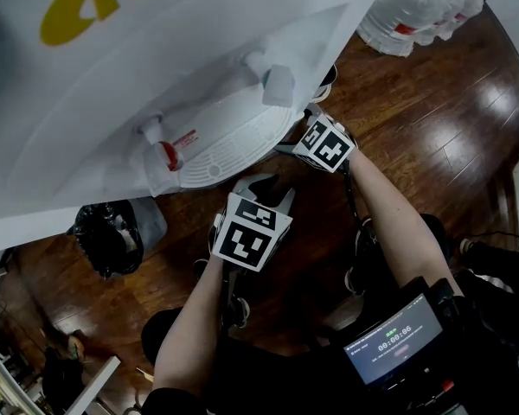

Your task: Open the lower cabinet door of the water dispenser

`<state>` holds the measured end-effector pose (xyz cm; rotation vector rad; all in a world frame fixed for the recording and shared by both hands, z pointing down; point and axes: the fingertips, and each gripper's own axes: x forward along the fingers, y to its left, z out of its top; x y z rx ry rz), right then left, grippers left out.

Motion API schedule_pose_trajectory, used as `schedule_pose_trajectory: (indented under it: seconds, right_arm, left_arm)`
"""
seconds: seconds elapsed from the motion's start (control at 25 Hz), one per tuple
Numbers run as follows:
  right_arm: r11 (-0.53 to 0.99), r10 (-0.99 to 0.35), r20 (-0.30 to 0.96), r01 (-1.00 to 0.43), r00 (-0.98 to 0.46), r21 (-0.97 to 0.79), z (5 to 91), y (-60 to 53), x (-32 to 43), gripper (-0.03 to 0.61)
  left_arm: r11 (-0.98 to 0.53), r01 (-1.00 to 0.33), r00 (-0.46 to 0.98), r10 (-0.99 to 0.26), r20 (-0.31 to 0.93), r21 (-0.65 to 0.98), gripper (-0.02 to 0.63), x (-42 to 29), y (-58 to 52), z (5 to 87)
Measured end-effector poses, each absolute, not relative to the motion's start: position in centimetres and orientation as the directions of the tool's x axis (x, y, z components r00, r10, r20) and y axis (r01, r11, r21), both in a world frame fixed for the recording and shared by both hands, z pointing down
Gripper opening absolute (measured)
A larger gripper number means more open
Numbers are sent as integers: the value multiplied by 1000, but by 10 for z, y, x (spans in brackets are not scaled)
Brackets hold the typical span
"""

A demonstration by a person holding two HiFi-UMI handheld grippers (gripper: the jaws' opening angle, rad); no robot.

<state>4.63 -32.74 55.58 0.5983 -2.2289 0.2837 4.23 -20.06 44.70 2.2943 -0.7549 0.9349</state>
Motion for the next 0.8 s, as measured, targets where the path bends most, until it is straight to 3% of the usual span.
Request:
schedule_pose_trajectory:
  seconds: [0.8]
  right_arm:
    - [758, -388, 779, -652, -492, -34, 554, -265, 71, 388]
  left_arm:
    - [-738, -636, 616, -309, 725, 226, 138, 52, -155, 422]
